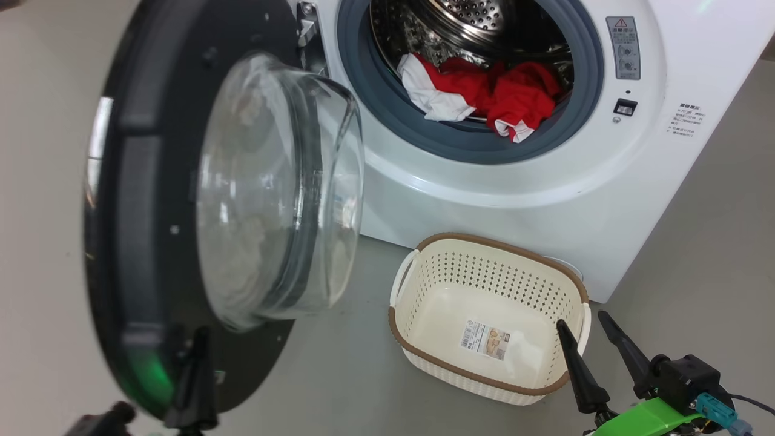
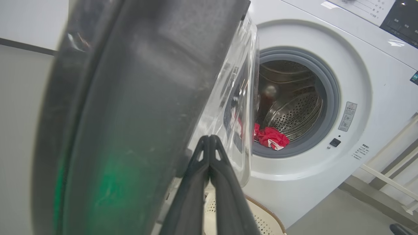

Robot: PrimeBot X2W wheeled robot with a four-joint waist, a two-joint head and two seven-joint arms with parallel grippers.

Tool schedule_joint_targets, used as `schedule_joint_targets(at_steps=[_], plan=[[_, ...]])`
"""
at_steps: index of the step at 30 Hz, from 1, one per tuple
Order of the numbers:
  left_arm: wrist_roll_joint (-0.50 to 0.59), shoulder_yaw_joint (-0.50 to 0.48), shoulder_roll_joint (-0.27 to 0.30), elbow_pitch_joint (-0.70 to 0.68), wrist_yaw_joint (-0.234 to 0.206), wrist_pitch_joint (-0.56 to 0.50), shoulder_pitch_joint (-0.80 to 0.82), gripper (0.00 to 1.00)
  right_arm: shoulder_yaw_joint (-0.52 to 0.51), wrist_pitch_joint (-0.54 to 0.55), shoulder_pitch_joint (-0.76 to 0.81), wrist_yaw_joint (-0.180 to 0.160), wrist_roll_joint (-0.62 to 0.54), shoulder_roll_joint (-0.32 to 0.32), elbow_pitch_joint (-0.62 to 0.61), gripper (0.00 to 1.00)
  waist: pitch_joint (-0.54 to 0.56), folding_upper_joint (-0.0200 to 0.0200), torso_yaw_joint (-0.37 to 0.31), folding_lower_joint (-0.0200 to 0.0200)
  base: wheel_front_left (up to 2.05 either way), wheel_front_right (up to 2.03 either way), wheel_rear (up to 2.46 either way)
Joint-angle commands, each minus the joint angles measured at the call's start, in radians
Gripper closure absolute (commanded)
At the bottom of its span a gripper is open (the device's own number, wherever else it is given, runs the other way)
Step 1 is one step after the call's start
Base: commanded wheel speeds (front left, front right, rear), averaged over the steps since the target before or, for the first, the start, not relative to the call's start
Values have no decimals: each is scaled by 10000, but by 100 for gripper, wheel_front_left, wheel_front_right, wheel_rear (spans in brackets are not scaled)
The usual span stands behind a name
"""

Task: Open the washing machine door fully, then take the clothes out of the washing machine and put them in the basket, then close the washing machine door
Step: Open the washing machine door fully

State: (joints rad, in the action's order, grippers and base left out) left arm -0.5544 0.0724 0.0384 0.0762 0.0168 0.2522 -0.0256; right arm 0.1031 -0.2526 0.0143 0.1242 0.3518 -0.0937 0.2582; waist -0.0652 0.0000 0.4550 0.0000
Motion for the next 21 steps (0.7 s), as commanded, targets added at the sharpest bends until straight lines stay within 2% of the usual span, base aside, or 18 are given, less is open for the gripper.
schedule_joint_targets(at_steps=[1, 2, 10, 21], plan=[[14, -693, 118, -184, -106, 95, 345, 100, 217, -91, -316, 65, -7, -131, -241, 0, -37, 0, -13, 0, 0, 0, 0], [102, -1085, 118, -76, -64, 95, 469, 100, 216, -91, -340, 65, -15, -146, -232, 0, -80, 0, -29, 0, 0, 0, 0], [295, -2460, 118, 371, 34, 95, 1018, 100, 222, -91, -426, 65, -42, -196, -229, 0, -296, 0, -126, 0, 0, 0, 0], [1198, -4800, 118, 1707, 716, 95, 2367, 100, 216, -91, -758, 65, -114, -373, -254, 0, -828, 0, -360, 0, 0, 0, 0]])
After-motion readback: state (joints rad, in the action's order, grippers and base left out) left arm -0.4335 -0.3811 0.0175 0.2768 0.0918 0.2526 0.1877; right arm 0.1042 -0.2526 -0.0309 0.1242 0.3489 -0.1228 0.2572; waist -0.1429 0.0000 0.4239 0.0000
